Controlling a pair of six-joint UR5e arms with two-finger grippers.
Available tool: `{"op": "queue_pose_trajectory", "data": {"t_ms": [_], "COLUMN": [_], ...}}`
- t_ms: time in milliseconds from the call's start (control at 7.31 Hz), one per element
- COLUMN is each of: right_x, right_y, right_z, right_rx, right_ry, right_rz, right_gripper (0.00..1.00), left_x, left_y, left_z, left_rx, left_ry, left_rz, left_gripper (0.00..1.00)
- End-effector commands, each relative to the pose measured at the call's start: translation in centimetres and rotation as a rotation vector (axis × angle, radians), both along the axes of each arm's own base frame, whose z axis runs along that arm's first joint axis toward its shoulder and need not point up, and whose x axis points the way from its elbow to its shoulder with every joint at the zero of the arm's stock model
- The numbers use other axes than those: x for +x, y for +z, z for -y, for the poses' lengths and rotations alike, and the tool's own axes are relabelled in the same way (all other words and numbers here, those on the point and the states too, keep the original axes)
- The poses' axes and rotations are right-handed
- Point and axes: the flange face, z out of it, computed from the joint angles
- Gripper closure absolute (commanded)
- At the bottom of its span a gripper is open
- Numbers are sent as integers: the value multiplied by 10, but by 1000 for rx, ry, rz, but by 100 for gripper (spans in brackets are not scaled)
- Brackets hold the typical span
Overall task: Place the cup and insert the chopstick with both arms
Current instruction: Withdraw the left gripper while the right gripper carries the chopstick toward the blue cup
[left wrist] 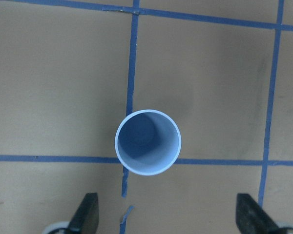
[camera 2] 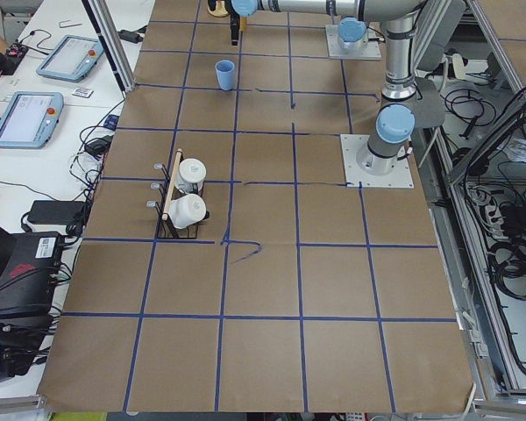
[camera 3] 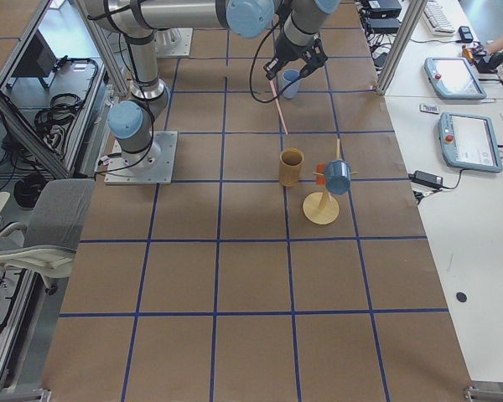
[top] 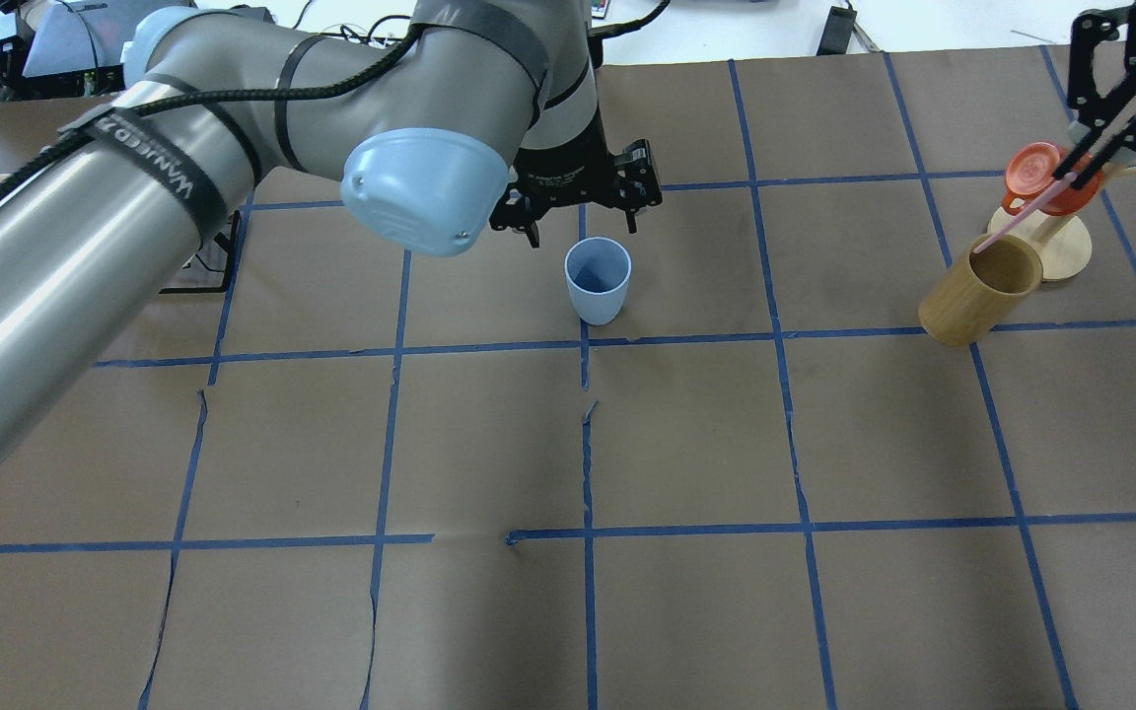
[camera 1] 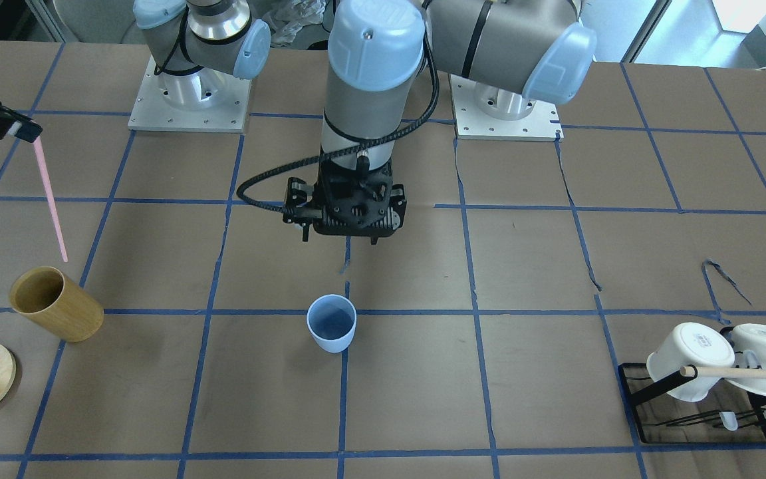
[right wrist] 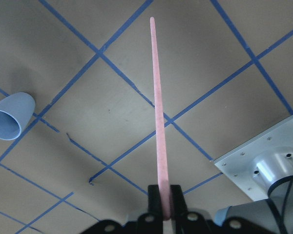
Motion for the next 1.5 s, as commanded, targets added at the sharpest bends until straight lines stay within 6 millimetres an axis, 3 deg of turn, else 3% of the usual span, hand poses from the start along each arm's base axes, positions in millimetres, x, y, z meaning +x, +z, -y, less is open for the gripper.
{"op": "queue_pose_trajectory", "data": {"t_ms": [0, 274, 410, 547, 684, 957, 1094, 1368], "right_x": [53, 70, 75, 81, 104, 150, 162, 171], "right_y": [1, -3, -12, -22, -35, -82, -95, -112], "right_z": [9, 25, 38, 51, 60, 72, 79, 87], "right_rx": [36, 99, 141, 187, 230, 289, 261, 232], "right_ry": [-161, -353, -430, -495, -515, -522, -551, -592], "right_rz": [113, 262, 338, 409, 449, 488, 482, 469], "right_gripper": [100, 100, 100, 100, 100, 100, 100, 100], "left_x": [21, 36, 60, 97, 133, 205, 233, 237], "left_y": [28, 40, 46, 58, 65, 76, 77, 84], "left_z": [-52, -53, -43, -33, -25, -9, -6, -18], "left_rx": [-31, -44, -21, -17, -22, -49, -44, -2], "left_ry": [-1, 1, -38, -58, -67, -111, -129, -143], "left_rz": [-11, -3, 15, 22, 30, 46, 55, 61], "left_gripper": [0, 0, 0, 0, 0, 0, 0, 0]}}
